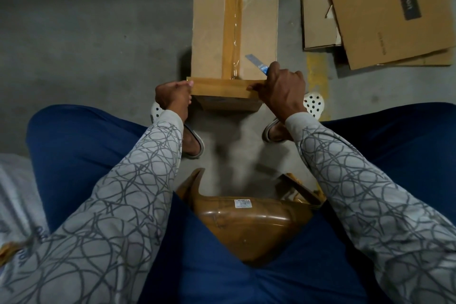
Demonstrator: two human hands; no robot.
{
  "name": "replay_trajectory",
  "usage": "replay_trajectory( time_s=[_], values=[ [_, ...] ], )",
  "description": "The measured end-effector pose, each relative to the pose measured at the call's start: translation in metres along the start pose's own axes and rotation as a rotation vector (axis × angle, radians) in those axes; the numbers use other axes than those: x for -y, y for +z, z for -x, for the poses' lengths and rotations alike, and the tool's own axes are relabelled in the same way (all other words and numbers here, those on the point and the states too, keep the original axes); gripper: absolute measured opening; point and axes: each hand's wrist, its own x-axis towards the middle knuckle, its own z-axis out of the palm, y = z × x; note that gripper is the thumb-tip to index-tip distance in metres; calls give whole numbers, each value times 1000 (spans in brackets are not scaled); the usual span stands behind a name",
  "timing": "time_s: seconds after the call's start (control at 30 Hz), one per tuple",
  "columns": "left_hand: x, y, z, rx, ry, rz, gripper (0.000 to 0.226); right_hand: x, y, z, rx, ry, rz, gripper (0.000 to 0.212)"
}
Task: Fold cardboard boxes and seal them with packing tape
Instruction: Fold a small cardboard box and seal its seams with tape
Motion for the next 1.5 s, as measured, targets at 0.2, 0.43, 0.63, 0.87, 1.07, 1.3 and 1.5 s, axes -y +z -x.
replay_trajectory(
  time_s=[0.2,0.43,0.63,0.87,1.07,1.3,1.5],
  values=[
    [0,6,-10,65,-71,-69,26,5,2,0,15,-17,35,46],
    [12,1,-10,81,-145,-3,33,9,0,1,40,-35,54,37],
    [4,9,-1,19,-22,-112,26,-7,-18,-5,29,-71,98,61],
    [3,8,-1,15,-38,-115,25,-26,-20,-12,35,-244,182,68],
    [0,8,6,46,-69,-106,31,-53,-1,-19,33,-150,221,71],
    [2,6,5,21,-45,-171,26,-55,18,-31,21,-186,235,62],
    [12,7,-3,41,-47,-177,37,-57,47,-33,-8,-183,201,42]
  ],
)
